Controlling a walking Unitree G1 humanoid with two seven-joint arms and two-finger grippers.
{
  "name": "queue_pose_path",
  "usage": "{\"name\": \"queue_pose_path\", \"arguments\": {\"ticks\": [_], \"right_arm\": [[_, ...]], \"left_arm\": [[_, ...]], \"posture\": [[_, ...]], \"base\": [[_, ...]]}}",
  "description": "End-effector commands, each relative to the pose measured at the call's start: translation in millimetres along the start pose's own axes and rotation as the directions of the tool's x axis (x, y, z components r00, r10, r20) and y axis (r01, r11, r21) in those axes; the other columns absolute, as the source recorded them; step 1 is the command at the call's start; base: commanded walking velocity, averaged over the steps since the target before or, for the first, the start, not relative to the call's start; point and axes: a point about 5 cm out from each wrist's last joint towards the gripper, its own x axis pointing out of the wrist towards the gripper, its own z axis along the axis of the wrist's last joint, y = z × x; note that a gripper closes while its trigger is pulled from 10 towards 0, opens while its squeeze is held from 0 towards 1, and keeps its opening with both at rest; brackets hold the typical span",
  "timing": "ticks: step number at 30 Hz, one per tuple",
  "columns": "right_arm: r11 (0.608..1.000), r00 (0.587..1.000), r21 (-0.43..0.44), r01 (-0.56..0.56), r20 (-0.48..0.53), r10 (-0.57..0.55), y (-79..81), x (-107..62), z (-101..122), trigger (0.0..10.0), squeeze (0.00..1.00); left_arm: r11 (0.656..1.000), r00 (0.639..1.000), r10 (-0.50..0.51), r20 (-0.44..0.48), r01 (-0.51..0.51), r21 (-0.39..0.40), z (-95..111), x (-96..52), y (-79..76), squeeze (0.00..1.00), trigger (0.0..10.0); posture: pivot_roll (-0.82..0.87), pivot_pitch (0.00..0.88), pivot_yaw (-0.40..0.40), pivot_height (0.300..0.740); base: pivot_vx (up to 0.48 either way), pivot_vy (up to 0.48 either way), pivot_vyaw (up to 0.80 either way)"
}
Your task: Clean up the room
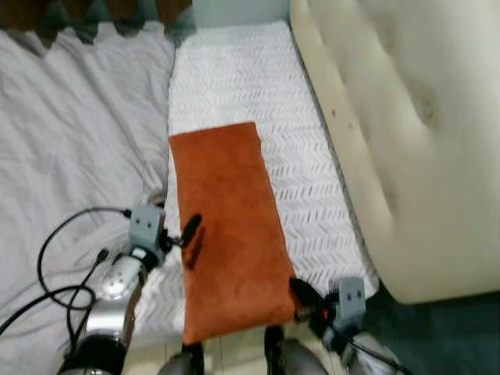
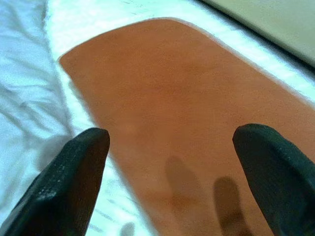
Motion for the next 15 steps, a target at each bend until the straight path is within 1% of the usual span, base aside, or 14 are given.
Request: {"name": "queue_pose_path", "arguments": {"ticks": [1,3,4,5,6,7,8,9,10,12,15], "right_arm": [[0.999,1.0,0.007,0.031,-0.005,-0.031,-7.3,2.3,-9.1,10.0,0.0],[0.999,0.999,-0.004,0.034,0.001,-0.034,-10.2,17.7,-9.1,10.0,0.0],[0.999,0.999,-0.004,0.034,0.001,-0.034,-10.2,17.7,-9.1,10.0,0.0],[0.999,0.999,-0.014,0.037,-0.014,-0.037,-11.6,27.9,-10.7,10.0,0.0],[0.999,0.999,-0.011,0.04,-0.033,-0.041,-12.3,34.2,-12.1,10.0,0.0],[0.999,0.999,-0.011,0.04,-0.033,-0.041,-12.3,34.2,-12.1,10.0,0.0],[0.999,0.998,-0.005,0.048,-0.045,-0.048,-13.3,40.6,-13.1,10.0,0.0],[0.998,0.997,0.033,0.059,-0.048,-0.057,-14.9,47.9,-12.1,10.0,1.0],[0.998,0.997,0.033,0.059,-0.048,-0.057,-14.9,47.9,-12.1,10.0,1.0],[0.993,0.997,0.092,0.068,-0.04,-0.065,-16.9,58.5,-9.5,10.0,1.0],[0.982,0.997,0.178,0.07,-0.024,-0.067,-21.2,70.2,-3.9,10.0,1.0]], "left_arm": [[0.998,0.999,-0.042,0.009,0.043,-0.04,3.9,-8.4,-17.8,1.0,10.0],[0.993,0.998,-0.052,0.024,0.054,-0.105,11.0,-23.5,-38.5,1.0,10.0],[0.993,0.998,-0.052,0.024,0.054,-0.105,11.0,-23.5,-38.5,1.0,10.0],[0.987,0.998,-0.057,0.02,0.059,-0.148,14.5,-35.4,-53.2,1.0,10.0],[0.982,0.998,-0.065,0.013,0.067,-0.176,15.3,-43.0,-62.9,1.0,10.0],[0.982,0.998,-0.065,0.013,0.067,-0.176,15.3,-43.0,-62.9,1.0,10.0],[0.976,0.997,-0.073,0.004,0.073,-0.204,16.7,-50.7,-72.3,1.0,10.0],[0.97,0.996,-0.087,-0.002,0.084,-0.23,18.6,-58.5,-82.1,1.0,10.0],[0.97,0.996,-0.087,-0.002,0.084,-0.23,18.6,-58.5,-82.1,1.0,10.0],[0.961,0.994,-0.108,-0.015,0.101,-0.259,24.0,-69.5,-93.8,1.0,10.0],[0.96,0.989,-0.144,-0.03,0.132,-0.245,31.2,-80.5,-102.3,1.0,10.0]], "posture": [[-0.03,0.426,-0.053,0.74],[0.01,0.43,-0.047,0.74],[0.01,0.43,-0.047,0.74],[0.04,0.435,-0.042,0.74],[0.05,0.436,-0.042,0.74],[0.05,0.436,-0.042,0.74],[0.05,0.438,-0.041,0.74],[0.07,0.442,-0.039,0.74],[0.07,0.442,-0.039,0.74],[0.08,0.442,-0.037,0.74],[0.1,0.446,-0.037,0.74]], "base": [[0.0,0.0,0.0],[0.0,0.0,0.0],[0.0,0.0,0.0],[0.0,0.0,0.0],[0.0,0.0,0.0],[0.0,0.0,0.0],[0.0,0.0,0.0],[0.0,0.0,0.0],[0.0,0.0,0.0],[0.0,0.0,0.0],[0.0,0.0,0.0]]}}
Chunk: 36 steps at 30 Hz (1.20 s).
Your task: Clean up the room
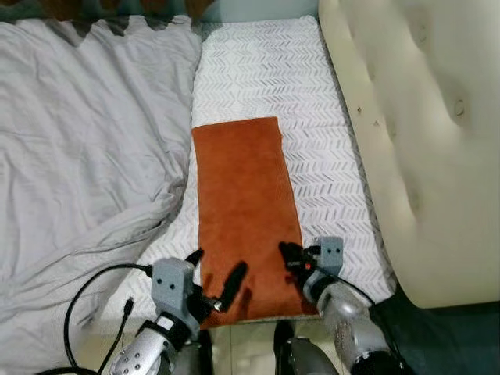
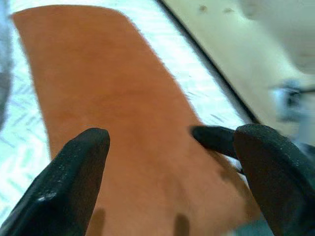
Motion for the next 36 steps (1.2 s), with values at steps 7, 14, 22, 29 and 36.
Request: {"name": "queue_pose_path", "arguments": {"ticks": [7,14,22,29,36], "right_arm": [[0.993,0.999,0.116,0.023,0.046,-0.029,-18.5,4.5,9.8,10.0,1.0],[0.974,0.991,0.227,-0.018,0.136,-0.013,-30.8,6.8,31.8,10.0,1.0],[0.943,0.978,0.264,-0.204,0.084,0.188,-38.4,-0.2,35.6,10.0,1.0],[0.947,0.949,0.155,-0.28,-0.103,0.297,-46.6,-16.8,13.9,10.0,0.0],[0.948,0.943,0.14,-0.287,-0.134,0.305,-44.8,-18.6,6.2,10.0,0.0]], "left_arm": [[0.993,0.998,-0.025,-0.057,0.031,0.111,2.2,-18.1,-7.4,1.0,10.0],[0.995,0.994,-0.029,-0.102,0.038,0.091,-3.0,-26.6,-19.0,1.0,10.0],[0.993,0.983,-0.03,-0.182,0.049,0.103,-21.3,-39.5,-14.4,1.0,10.0],[0.991,0.967,-0.031,-0.253,0.063,0.117,-41.6,-46.7,-18.7,0.0,10.0],[0.991,0.97,-0.028,-0.24,0.059,0.12,-40.9,-46.1,-19.9,0.0,10.0]], "posture": [[0.09,0.447,-0.048,0.74],[0.1,0.454,-0.055,0.74],[0.09,0.457,-0.071,0.74],[0.07,0.465,-0.081,0.74],[0.08,0.466,-0.082,0.74]], "base": [[0.0,0.0,0.0],[0.0,0.0,0.0],[0.0,0.0,0.0],[0.0,0.0,0.0],[0.0,0.0,0.0]]}}
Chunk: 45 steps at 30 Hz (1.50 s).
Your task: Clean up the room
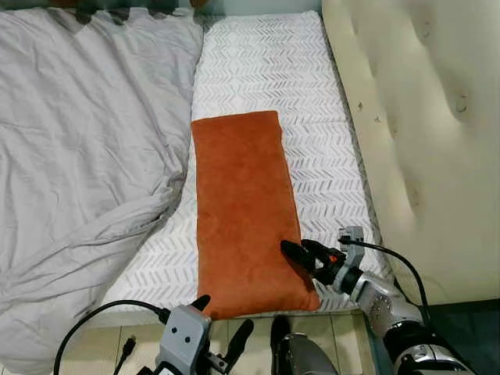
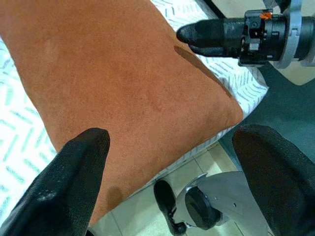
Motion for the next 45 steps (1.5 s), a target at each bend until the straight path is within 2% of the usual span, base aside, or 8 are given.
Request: {"name": "queue_pose_path", "arguments": {"ticks": [1,5,14,22,23,24,33,45], "right_arm": [[0.999,0.998,0.035,0.024,-0.054,-0.022,-1.7,-6.4,-22.0,10.0,0.0],[0.998,0.997,0.048,0.03,-0.078,-0.026,1.3,-4.3,-31.6,10.0,0.0],[0.998,0.986,0.016,0.065,-0.157,-0.061,24.9,18.2,-61.9,10.0,0.0],[0.99,0.987,0.114,0.088,-0.144,-0.071,33.3,26.8,-67.6,10.0,0.0],[0.987,0.986,0.128,0.093,-0.151,-0.073,33.7,26.5,-69.7,3.0,0.0],[0.987,0.984,0.133,0.095,-0.161,-0.073,34.2,26.1,-72.0,0.0,0.0],[0.983,0.977,0.128,0.13,-0.186,-0.105,27.9,18.8,-76.8,0.0,0.0],[0.966,0.973,0.158,0.206,-0.134,-0.186,10.9,6.8,-67.5,0.0,0.0]], "left_arm": [[1.0,1.0,0.002,-0.029,-0.002,-0.008,-7.9,-4.4,-2.8,0.0,10.0],[1.0,1.0,0.006,-0.028,-0.007,-0.005,-9.1,-4.1,-1.6,0.0,10.0],[1.0,1.0,0.009,-0.021,-0.008,0.015,-5.0,-3.8,-0.2,0.0,10.0],[1.0,1.0,0.012,-0.025,-0.011,0.024,-3.9,-4.9,1.4,0.0,10.0],[1.0,1.0,0.01,-0.025,-0.009,0.026,-3.7,-4.8,1.4,0.0,10.0],[1.0,1.0,0.009,-0.025,-0.008,0.028,-3.7,-4.8,1.2,0.0,10.0],[0.999,0.999,-0.006,-0.033,0.008,0.042,-7.4,-0.9,-0.1,0.0,10.0],[0.998,1.0,0.006,-0.026,-0.005,0.056,-10.2,6.1,4.8,0.0,10.0]], "posture": [[0.08,0.468,-0.081,0.74],[0.08,0.47,-0.08,0.74],[0.11,0.506,-0.067,0.74],[0.12,0.519,-0.062,0.74],[0.12,0.519,-0.061,0.74],[0.12,0.518,-0.062,0.74],[0.11,0.503,-0.072,0.74],[0.09,0.477,-0.083,0.74]], "base": [[0.0,0.0,0.0],[0.0,0.0,0.0],[0.0,0.0,0.0],[0.0,0.0,0.0],[0.0,0.0,0.0],[0.0,0.0,0.0],[0.0,0.0,0.0],[0.0,0.0,0.0]]}}
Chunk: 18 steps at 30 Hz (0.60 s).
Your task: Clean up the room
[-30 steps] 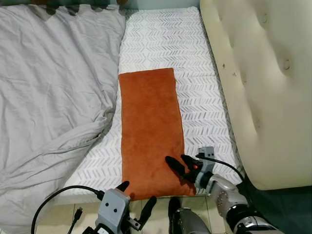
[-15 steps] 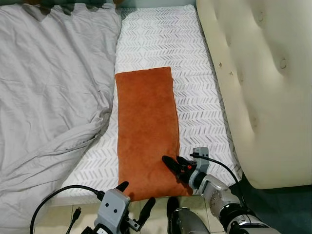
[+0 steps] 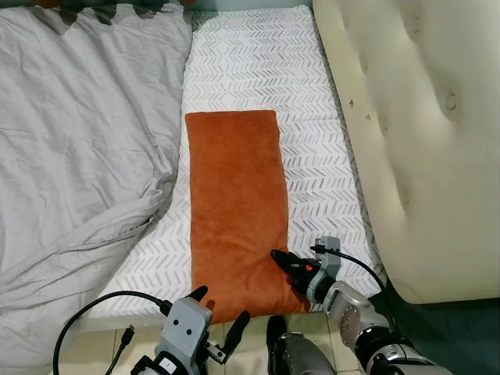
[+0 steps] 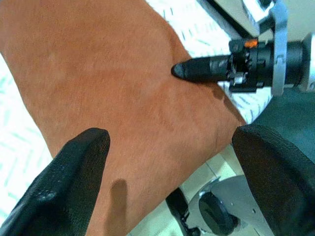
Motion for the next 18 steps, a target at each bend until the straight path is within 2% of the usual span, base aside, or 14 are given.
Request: {"name": "queue_pose_path", "arguments": {"ticks": [1,11,15,18], "right_arm": [[0.993,0.993,0.086,0.085,-0.085,-0.077,-12.4,-15.3,-28.5,0.0,0.0],[0.985,0.995,0.139,0.104,-0.019,-0.102,-15.5,-13.9,-16.6,0.0,0.0],[0.985,0.993,0.124,0.117,0.001,-0.118,-18.4,-14.5,-10.4,0.0,0.0],[0.985,0.987,0.093,0.146,0.047,-0.151,-27.4,-18.9,5.1,0.0,0.0]], "left_arm": [[1.0,0.999,-0.004,-0.032,0.004,-0.011,-8.6,-3.1,-3.1,0.0,10.0],[1.0,0.999,-0.012,-0.034,0.011,-0.009,-11.6,0.2,-3.5,0.0,10.0],[1.0,0.999,-0.028,-0.028,0.028,-0.004,-13.5,0.9,-5.7,0.0,10.0],[0.998,0.998,-0.063,-0.03,0.063,-0.002,-21.5,9.1,-8.3,0.0,10.0]], "posture": [[0.09,0.479,-0.081,0.74],[0.08,0.478,-0.083,0.74],[0.08,0.478,-0.083,0.74],[0.07,0.473,-0.088,0.74]], "base": [[0.0,0.0,0.0],[0.0,0.0,0.0],[0.0,0.0,0.0],[0.0,0.0,0.0]]}}
